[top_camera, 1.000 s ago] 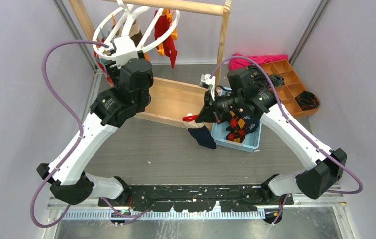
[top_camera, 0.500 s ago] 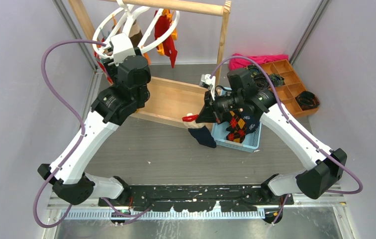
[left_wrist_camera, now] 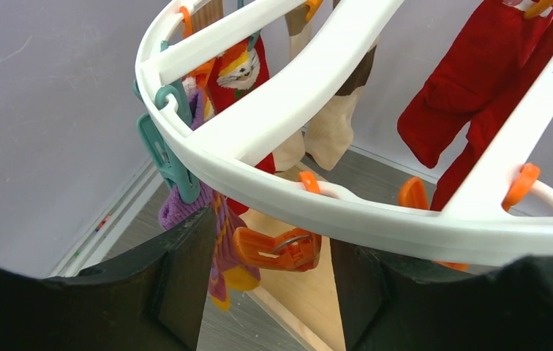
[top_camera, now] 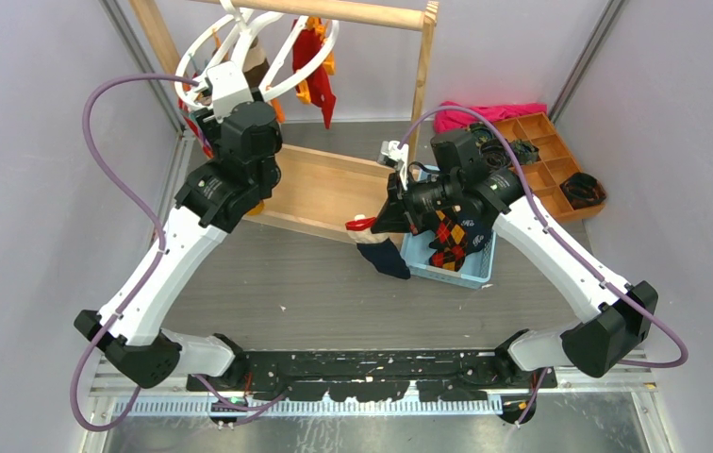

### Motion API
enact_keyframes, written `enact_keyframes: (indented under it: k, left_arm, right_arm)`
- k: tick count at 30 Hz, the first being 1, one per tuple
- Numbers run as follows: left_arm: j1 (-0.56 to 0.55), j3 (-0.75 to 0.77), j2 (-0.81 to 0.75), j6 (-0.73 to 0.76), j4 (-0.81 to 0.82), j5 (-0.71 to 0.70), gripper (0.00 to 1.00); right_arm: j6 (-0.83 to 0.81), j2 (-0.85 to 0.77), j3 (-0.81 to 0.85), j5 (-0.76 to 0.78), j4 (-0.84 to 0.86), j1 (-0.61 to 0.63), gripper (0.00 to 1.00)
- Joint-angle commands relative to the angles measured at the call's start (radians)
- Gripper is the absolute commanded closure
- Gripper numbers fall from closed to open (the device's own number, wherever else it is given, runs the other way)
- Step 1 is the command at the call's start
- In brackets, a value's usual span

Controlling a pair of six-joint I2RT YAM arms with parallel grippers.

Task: Clip the socks to the hanger
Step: Open the clamp at the hanger.

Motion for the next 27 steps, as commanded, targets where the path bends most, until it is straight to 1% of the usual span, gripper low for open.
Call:
enact_keyframes:
  k: [1, 4, 16, 27]
  left_arm:
    - [0.015, 0.008, 0.004, 0.009, 0.076, 0.011, 0.42]
    - [0.019, 0.011, 0.007, 0.014, 0.08, 0.013, 0.43]
    - [0.021, 0.013, -0.012, 0.016, 0.083, 0.029, 0.51]
    - [0.02, -0.02, -0.039, 0.061, 0.154, 0.034, 0.5]
  right_arm:
    - [0.006, -0.036, 0.019, -0.018, 0.019, 0.005, 0.99]
    - [0.006, -0.036, 0.02, -0.018, 0.018, 0.005, 0.99]
    - [0.006, -0.029, 0.023, -0.018, 0.014, 0.006, 0.99]
    - [0.006, -0.023, 0.026, -0.019, 0.01, 0.007, 0.99]
